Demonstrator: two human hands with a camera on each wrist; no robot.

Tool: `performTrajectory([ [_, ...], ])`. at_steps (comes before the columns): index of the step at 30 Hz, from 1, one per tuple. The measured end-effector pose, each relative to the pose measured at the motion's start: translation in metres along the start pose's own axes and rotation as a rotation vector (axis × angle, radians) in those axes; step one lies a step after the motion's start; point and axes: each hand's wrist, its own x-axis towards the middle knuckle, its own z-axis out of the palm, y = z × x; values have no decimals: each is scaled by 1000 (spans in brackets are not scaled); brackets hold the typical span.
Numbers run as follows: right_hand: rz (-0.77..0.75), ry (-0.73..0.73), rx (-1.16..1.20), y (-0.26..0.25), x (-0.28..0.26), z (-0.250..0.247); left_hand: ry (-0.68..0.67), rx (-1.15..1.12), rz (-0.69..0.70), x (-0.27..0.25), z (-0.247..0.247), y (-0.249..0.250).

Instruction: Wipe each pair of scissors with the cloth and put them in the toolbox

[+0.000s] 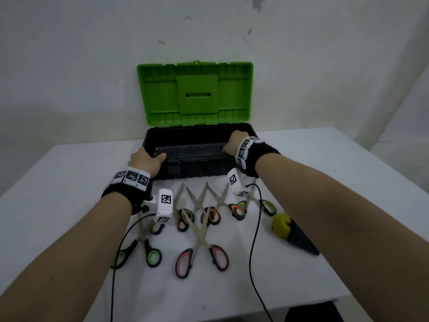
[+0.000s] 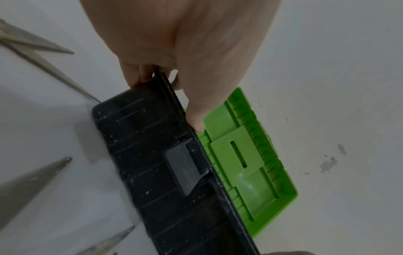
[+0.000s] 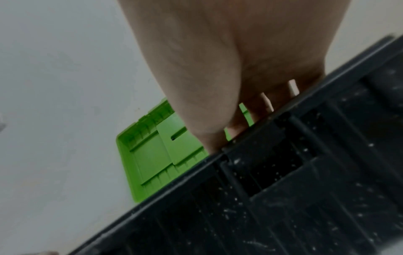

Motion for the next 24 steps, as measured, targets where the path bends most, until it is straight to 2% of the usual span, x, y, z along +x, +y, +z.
performTrajectory([
  [5, -11, 81, 222, 17, -26, -10, 26, 121, 39, -40, -1, 8],
  [10, -8, 203, 338, 52, -70, -7, 38, 157, 154, -110, 0, 16],
  [14, 41, 228, 383, 83, -110, 0, -125, 263, 188, -159, 5, 12],
  [19, 114, 157, 309, 120, -146, 24, -305, 393, 226, -199, 4, -7],
  [24, 136, 107, 200, 139, -167, 34, -368, 556, 219, -217, 7, -14],
])
